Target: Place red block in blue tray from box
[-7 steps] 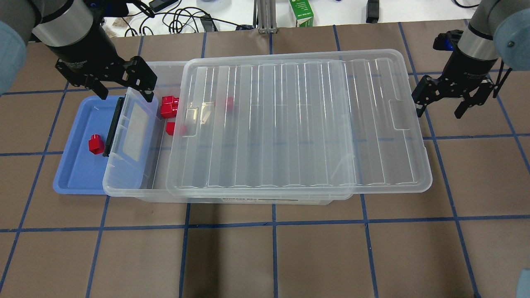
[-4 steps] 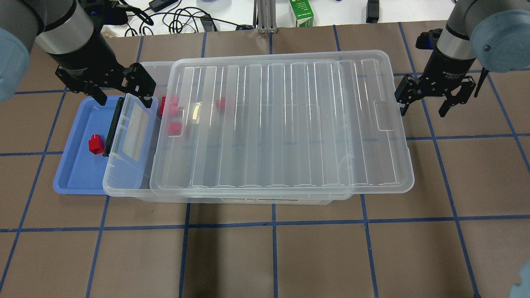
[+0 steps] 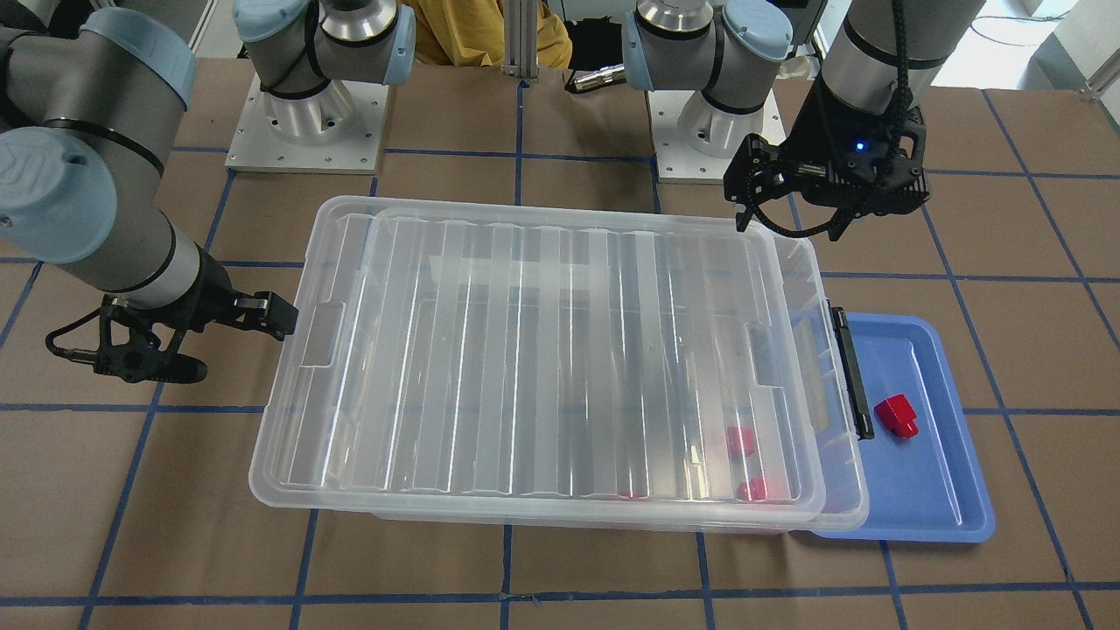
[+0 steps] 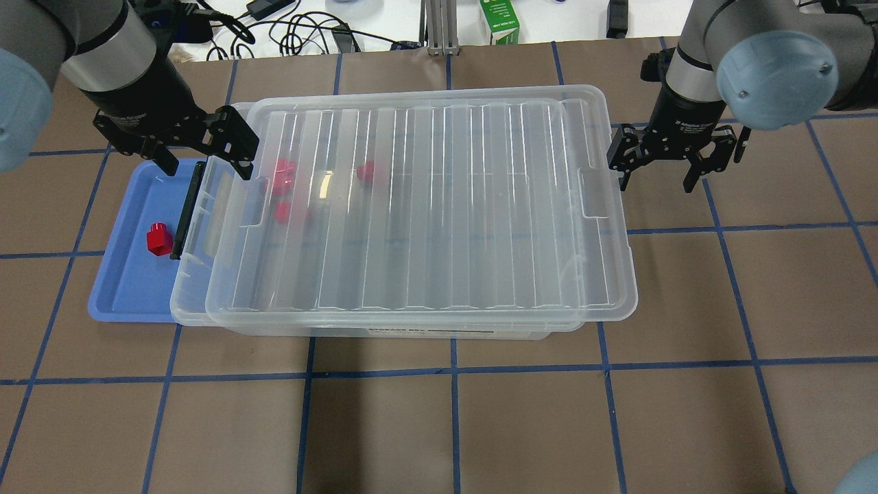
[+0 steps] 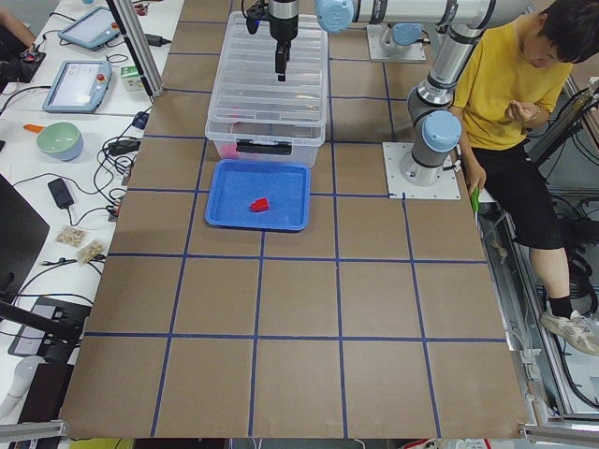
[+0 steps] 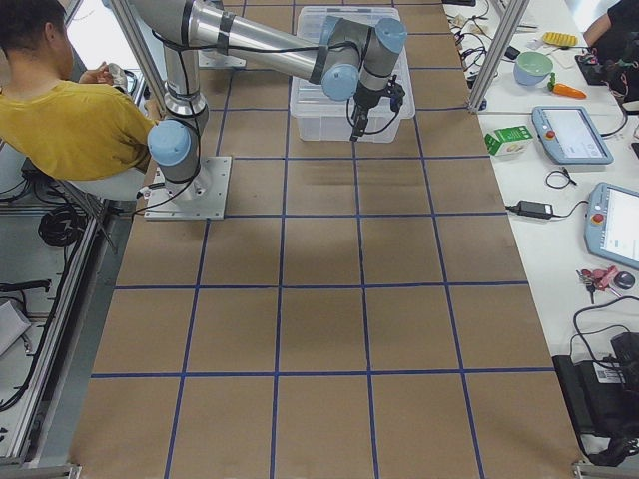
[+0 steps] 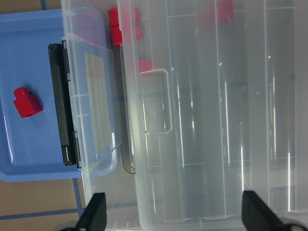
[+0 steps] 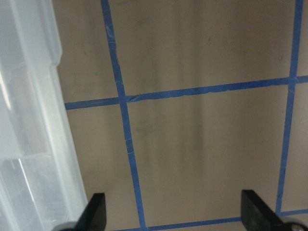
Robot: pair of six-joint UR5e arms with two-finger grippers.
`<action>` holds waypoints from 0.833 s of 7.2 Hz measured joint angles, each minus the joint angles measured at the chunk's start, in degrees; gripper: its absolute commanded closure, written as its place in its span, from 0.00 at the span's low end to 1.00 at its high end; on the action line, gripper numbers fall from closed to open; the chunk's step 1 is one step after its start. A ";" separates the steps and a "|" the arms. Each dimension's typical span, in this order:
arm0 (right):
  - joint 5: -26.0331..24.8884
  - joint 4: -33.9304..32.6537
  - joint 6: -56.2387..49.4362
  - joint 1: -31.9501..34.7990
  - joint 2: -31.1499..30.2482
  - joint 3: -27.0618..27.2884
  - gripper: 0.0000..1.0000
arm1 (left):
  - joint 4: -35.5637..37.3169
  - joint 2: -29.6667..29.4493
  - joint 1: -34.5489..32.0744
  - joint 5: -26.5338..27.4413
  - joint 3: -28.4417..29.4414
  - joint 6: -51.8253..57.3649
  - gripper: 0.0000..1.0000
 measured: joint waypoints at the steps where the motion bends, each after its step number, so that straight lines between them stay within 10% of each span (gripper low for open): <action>1: 0.03 -0.06 1.14 1.01 0.05 0.00 0.00 | 0.17 -0.04 0.00 0.05 -0.02 0.13 0.00; 6: -0.04 -0.77 2.48 2.30 -0.45 -1.65 0.00 | 0.95 0.13 0.00 0.05 0.14 -0.22 0.00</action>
